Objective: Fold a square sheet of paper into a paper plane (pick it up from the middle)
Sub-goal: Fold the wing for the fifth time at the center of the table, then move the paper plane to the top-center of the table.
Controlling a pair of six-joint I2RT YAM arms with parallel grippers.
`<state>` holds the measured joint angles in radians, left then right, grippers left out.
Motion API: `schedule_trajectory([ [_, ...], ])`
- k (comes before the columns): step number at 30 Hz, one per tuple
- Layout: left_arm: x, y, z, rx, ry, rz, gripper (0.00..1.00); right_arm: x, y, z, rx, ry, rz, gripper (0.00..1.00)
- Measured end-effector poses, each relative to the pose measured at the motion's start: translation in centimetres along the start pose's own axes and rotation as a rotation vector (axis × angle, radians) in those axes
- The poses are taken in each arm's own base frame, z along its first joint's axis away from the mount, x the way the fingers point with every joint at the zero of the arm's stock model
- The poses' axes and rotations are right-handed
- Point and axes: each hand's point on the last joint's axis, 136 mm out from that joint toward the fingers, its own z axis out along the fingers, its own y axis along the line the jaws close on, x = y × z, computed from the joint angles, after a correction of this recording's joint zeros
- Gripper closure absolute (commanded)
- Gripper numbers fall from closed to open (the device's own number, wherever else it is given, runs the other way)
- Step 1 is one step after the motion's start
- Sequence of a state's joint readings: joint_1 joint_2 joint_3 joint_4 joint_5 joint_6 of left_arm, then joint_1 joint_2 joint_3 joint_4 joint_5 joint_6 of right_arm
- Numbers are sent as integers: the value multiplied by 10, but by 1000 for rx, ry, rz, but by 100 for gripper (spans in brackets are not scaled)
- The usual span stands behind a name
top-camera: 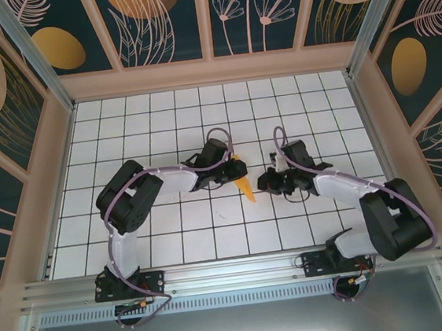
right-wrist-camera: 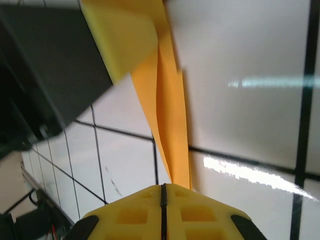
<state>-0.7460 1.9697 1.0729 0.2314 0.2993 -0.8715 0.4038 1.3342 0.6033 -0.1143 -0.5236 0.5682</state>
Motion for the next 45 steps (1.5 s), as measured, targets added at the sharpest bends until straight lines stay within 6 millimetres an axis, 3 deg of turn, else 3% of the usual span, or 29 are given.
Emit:
schedule_trajectory([
  [2,-13,-14,-23,19,-62,12,56,-25,5,-8,18,-72,-26,83],
  [3,-22,-24,-38,35,-106,17,53,-33,6,-10,25,-90,-33,78],
  [6,-45,-48,-85,96,-236,35,48,-40,2,-3,40,-83,-36,71],
  [9,-56,-48,-119,122,-337,16,43,-40,-8,13,68,-41,-27,68],
  [13,-44,-9,-119,55,-344,-48,42,-42,-9,33,80,10,-41,62],
  [17,-21,25,-111,-4,-301,-112,41,-42,6,53,72,56,-119,60],
  [25,-18,29,-110,6,-306,-144,40,-30,24,83,76,136,-233,69],
  [31,-23,36,-115,-20,-341,-154,40,-12,30,96,147,183,-311,86],
  [34,-26,44,-126,-42,-384,-172,39,-10,36,101,230,173,-358,95],
  [41,-37,57,-160,-70,-512,-206,38,-40,67,104,498,32,-451,99],
  [45,-41,60,-168,-78,-543,-213,37,-71,61,98,567,-26,-405,98],
])
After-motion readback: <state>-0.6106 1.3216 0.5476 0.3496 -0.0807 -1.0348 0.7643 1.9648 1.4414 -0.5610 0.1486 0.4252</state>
